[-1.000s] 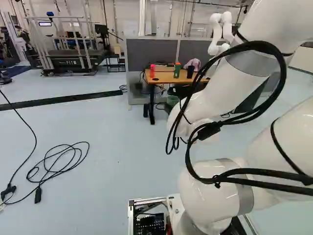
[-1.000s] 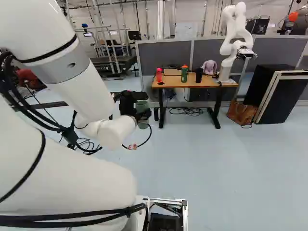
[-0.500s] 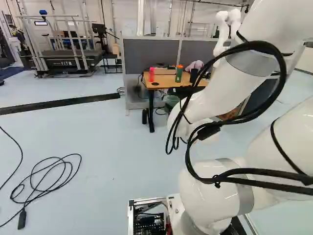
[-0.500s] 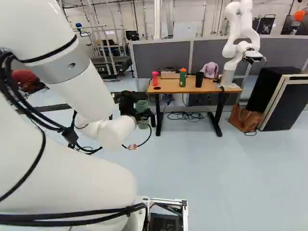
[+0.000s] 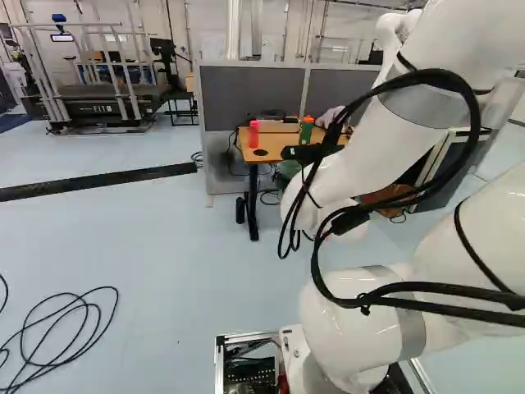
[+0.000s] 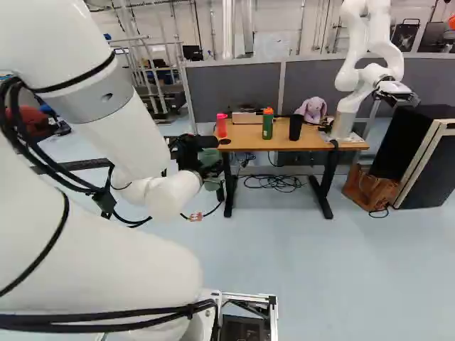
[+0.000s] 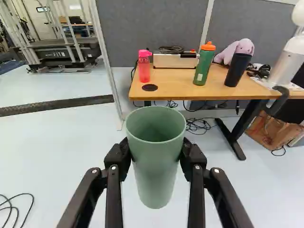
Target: Place the green cup on the table
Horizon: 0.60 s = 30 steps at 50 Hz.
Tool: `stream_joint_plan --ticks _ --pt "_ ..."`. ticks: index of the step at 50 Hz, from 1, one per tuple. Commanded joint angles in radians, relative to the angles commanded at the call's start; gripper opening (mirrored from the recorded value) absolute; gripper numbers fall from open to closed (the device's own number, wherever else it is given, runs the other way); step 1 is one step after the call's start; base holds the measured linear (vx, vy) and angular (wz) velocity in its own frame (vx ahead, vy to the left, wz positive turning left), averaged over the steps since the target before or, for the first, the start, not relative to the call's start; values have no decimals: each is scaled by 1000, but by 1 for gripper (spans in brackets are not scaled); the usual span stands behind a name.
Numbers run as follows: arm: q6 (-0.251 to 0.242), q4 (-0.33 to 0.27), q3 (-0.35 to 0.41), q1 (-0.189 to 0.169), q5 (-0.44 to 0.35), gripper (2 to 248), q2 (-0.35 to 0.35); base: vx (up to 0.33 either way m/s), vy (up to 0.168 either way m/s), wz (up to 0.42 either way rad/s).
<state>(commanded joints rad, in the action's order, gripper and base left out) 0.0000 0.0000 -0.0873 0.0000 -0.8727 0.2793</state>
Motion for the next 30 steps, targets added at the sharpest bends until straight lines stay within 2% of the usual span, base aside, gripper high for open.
stream_joint_plan --ticks 30 --pt "0 0 0 0 0 122 0 402 -48 -3"
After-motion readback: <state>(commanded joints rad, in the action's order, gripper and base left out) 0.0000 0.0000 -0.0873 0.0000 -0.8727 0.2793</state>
